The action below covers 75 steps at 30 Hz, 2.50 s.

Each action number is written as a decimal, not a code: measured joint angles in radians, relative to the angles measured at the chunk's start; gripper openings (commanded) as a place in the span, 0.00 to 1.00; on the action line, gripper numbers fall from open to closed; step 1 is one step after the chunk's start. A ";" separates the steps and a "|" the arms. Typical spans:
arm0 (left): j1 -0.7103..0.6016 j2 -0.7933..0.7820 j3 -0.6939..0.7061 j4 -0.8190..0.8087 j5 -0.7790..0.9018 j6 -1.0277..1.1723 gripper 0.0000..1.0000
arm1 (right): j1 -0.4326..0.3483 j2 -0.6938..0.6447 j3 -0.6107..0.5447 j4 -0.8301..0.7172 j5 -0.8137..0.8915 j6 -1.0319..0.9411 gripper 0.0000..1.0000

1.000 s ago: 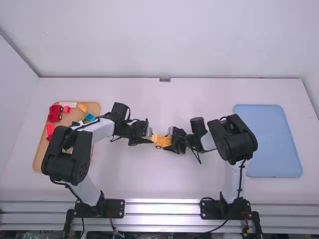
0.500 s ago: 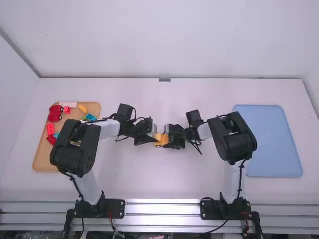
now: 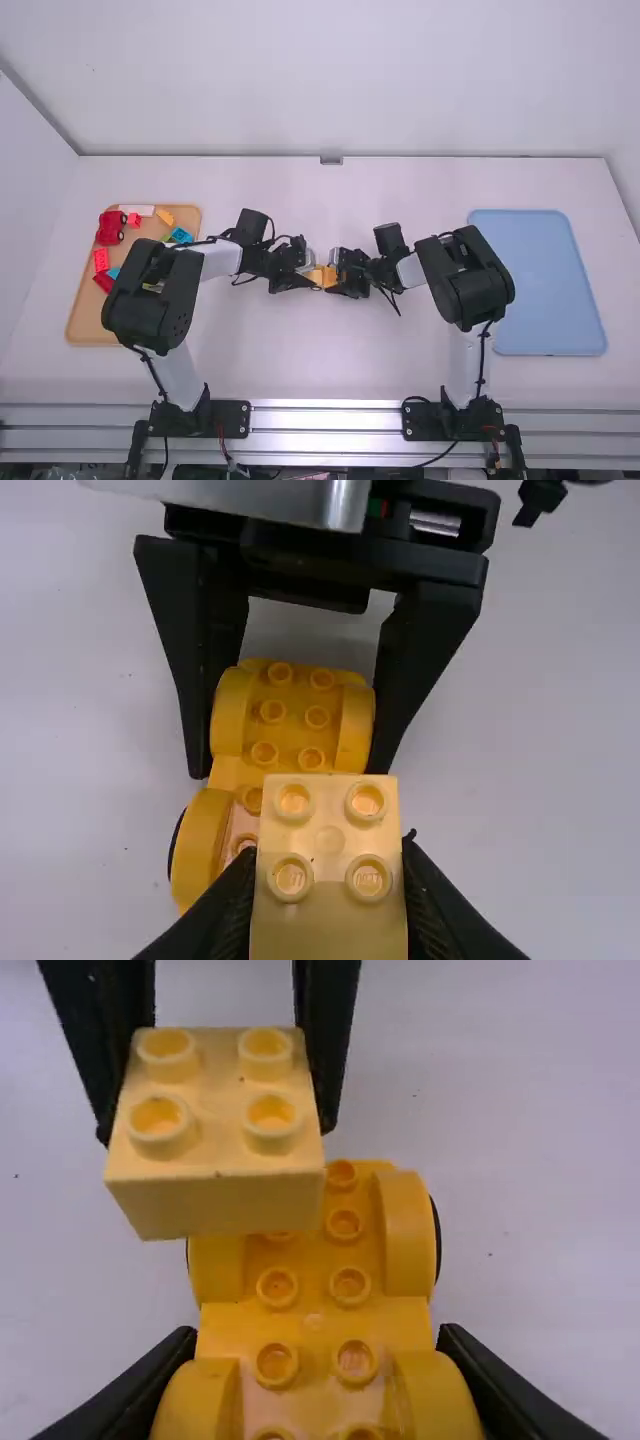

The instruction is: Assemble lego blocks to make yellow taxi

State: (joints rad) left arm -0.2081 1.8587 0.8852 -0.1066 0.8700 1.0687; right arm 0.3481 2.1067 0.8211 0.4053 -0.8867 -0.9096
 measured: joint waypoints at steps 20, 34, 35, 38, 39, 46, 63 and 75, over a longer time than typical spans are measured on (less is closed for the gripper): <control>-0.018 0.034 0.000 0.027 -0.023 0.004 0.15 | 0.016 0.000 0.000 -0.034 -0.013 0.010 0.47; -0.018 0.034 0.000 0.035 -0.026 0.004 0.15 | 0.016 -0.001 0.000 -0.046 -0.016 -0.008 0.48; -0.018 0.034 0.000 0.033 -0.026 0.004 0.15 | 0.016 -0.001 0.000 -0.047 -0.017 -0.007 0.48; -0.018 0.034 0.000 0.028 -0.026 0.005 0.15 | 0.016 -0.001 0.000 -0.048 -0.019 -0.009 0.48; -0.018 0.034 0.000 0.027 -0.026 0.004 0.15 | 0.016 0.000 0.000 -0.049 -0.019 -0.010 0.48; -0.019 0.034 0.000 0.031 -0.026 0.004 0.14 | 0.016 0.000 0.000 -0.049 -0.020 -0.010 0.48; -0.020 0.034 0.000 0.034 -0.026 0.004 0.24 | 0.016 0.000 0.000 -0.049 -0.020 -0.010 0.48; -0.022 0.034 0.000 0.037 -0.026 0.004 0.22 | 0.016 0.000 0.000 -0.048 -0.019 -0.009 0.48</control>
State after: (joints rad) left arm -0.2298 1.8923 0.8852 -0.0692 0.8436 1.0729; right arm 0.3645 2.1063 0.8207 0.3569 -0.9062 -0.9188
